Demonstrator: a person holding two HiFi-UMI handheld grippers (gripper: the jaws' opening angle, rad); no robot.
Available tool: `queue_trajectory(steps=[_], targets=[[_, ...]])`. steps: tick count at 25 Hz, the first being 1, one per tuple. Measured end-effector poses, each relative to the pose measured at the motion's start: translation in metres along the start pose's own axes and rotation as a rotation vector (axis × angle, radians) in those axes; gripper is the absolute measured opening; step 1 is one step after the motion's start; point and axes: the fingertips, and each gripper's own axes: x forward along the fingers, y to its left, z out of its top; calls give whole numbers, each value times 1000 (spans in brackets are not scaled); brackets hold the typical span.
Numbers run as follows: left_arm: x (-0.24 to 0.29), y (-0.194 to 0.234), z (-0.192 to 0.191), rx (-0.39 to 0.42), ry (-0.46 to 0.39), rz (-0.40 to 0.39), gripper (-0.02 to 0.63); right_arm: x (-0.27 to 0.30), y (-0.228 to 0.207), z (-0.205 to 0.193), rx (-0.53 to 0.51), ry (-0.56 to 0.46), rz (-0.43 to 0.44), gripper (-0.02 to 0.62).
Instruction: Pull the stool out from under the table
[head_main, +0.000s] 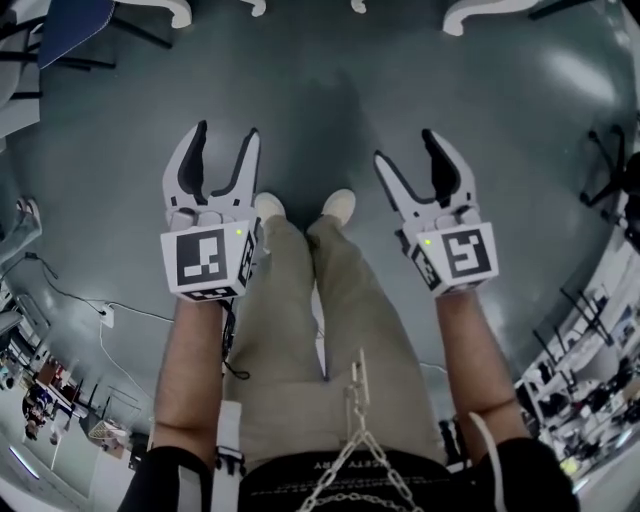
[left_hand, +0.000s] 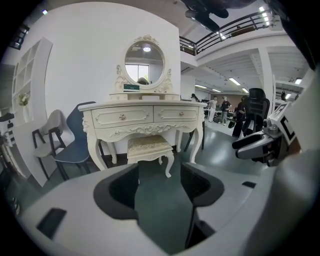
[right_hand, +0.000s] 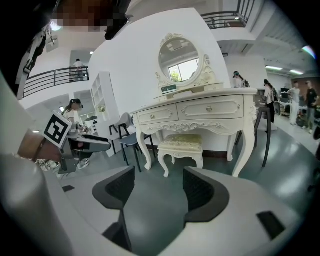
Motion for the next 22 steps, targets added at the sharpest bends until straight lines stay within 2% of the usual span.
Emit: queue_trajectory(steps=[8, 15, 22], targets=[[23, -1, -16, -17, 34, -37, 245, 18, -3, -5, 22, 25, -14, 278], [49, 4, 14, -5, -3, -66, 245, 33, -14, 9, 27, 30, -16, 278], [66, 14, 25, 62, 13, -136, 245, 65, -12, 33, 54, 11, -41, 278]])
